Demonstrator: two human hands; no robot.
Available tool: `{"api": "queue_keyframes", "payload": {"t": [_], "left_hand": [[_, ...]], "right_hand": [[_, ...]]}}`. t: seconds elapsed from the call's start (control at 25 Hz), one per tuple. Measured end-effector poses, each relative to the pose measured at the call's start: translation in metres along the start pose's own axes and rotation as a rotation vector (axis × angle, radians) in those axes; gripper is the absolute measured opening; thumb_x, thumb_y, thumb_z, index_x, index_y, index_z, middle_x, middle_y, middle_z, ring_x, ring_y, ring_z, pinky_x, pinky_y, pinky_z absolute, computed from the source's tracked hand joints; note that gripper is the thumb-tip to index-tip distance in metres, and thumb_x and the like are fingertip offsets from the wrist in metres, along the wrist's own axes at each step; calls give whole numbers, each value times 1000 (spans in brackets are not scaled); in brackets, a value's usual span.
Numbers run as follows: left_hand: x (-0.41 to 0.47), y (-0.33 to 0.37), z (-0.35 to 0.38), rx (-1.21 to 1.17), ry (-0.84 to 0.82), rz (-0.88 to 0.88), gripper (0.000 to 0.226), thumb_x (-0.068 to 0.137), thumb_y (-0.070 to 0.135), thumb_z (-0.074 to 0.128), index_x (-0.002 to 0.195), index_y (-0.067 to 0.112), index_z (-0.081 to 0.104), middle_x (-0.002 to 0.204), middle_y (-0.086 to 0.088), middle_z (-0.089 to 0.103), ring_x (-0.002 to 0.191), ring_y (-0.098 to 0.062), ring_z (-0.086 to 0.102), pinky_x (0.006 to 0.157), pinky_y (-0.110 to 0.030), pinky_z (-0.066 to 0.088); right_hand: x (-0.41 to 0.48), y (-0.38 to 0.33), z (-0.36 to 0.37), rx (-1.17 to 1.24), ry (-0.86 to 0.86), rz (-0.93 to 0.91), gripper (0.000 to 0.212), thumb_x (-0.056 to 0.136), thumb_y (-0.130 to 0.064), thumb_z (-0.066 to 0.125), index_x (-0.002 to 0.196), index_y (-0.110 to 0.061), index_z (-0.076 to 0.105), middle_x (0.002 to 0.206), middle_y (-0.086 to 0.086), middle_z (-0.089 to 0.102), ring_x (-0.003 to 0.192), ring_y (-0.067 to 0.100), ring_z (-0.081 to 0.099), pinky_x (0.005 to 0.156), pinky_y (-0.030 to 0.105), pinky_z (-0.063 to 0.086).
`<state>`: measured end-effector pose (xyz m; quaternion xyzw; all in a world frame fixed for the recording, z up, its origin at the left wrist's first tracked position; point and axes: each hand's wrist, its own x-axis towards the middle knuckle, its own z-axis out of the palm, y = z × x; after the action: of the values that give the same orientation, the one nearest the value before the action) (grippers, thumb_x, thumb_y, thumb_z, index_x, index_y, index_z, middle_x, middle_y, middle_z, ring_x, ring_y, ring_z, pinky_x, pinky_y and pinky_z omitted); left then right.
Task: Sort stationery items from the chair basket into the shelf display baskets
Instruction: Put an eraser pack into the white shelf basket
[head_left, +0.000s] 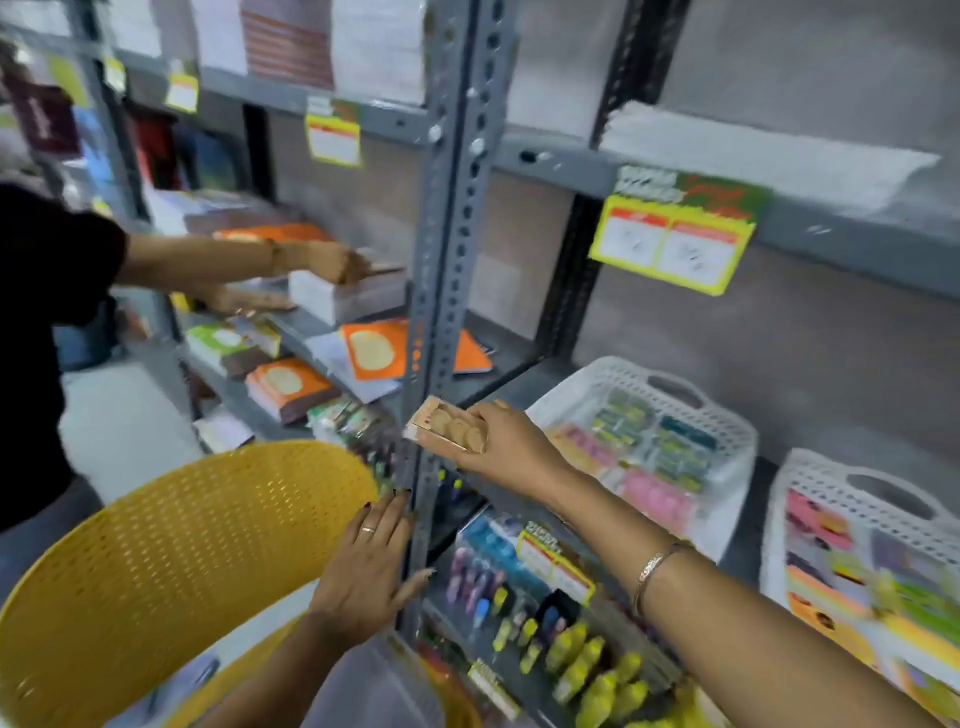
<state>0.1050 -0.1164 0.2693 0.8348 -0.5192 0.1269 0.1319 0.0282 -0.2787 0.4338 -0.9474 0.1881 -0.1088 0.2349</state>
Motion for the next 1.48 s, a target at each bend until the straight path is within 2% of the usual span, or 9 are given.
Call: {"api": "queue_keyframes", "payload": {"t": [0.44,0.56,0.64,0.72,0.8,1.0,1.2,1.4,1.48], "left_hand": [[126,99,-30,-34,97,392,75,93,63,18,129,4,49,143,-16,38,133,-27,26,105,-43,18],[138,110,-23,-51,34,446,75,94,63,18,130,5,48,145,-16,36,135,-28,26,106,-45,16],[142,112,-19,-54,-10,453,75,94,63,17,132,6,45,145,-16,37,136,-29,25,107,-44,14],[143,113,-15,-74,-41,453,77,93,64,15,134,6,44,144,-15,37,136,-29,26,110,-42,13],[144,112,-13,-99,-62,454,80,91,67,12,136,8,42,145,-14,37,135,-27,27,111,-41,18],[143,111,-14,-116,-74,458,87,87,71,7,140,9,38,146,-12,35,135,-27,29,108,-46,15],[142,112,-17,-164,-70,456,89,85,74,9,141,11,36,146,-12,35,134,-28,30,107,-42,13],[141,113,-18,-163,-75,453,87,86,73,8,137,11,42,140,-13,44,128,-29,40,105,-44,18],[140,113,-19,-156,-66,450,87,85,73,8,137,11,43,140,-13,45,128,-29,40,105,-44,18]], "right_hand": [[-68,118,-108,-123,67,320,55,73,-57,65,100,-10,53,97,4,57,84,22,52,62,29,36],[-84,140,-96,-150,-29,378,40,66,-57,64,76,-24,45,86,1,51,82,21,46,54,28,30],[-91,149,-84,-156,-95,399,32,71,-50,65,80,-27,45,84,-3,46,87,19,45,57,27,34],[-93,156,-74,-157,-118,380,74,65,-68,59,116,-15,49,107,4,58,97,23,53,75,32,48],[-92,162,-65,-199,-130,370,104,55,-86,48,129,-14,41,120,10,60,101,27,58,85,36,52],[-90,160,-65,-213,-202,362,85,76,-60,59,137,-9,30,128,16,54,108,30,55,87,32,48],[-85,166,-58,-331,-329,409,59,89,-24,55,135,-2,26,117,21,52,94,29,49,57,27,33],[-85,168,-54,-378,-303,376,53,89,-26,53,133,-8,29,129,17,50,113,31,50,67,30,39],[-84,168,-53,-408,-299,373,53,88,-23,54,133,-7,30,134,17,44,119,31,46,82,36,43]]}}
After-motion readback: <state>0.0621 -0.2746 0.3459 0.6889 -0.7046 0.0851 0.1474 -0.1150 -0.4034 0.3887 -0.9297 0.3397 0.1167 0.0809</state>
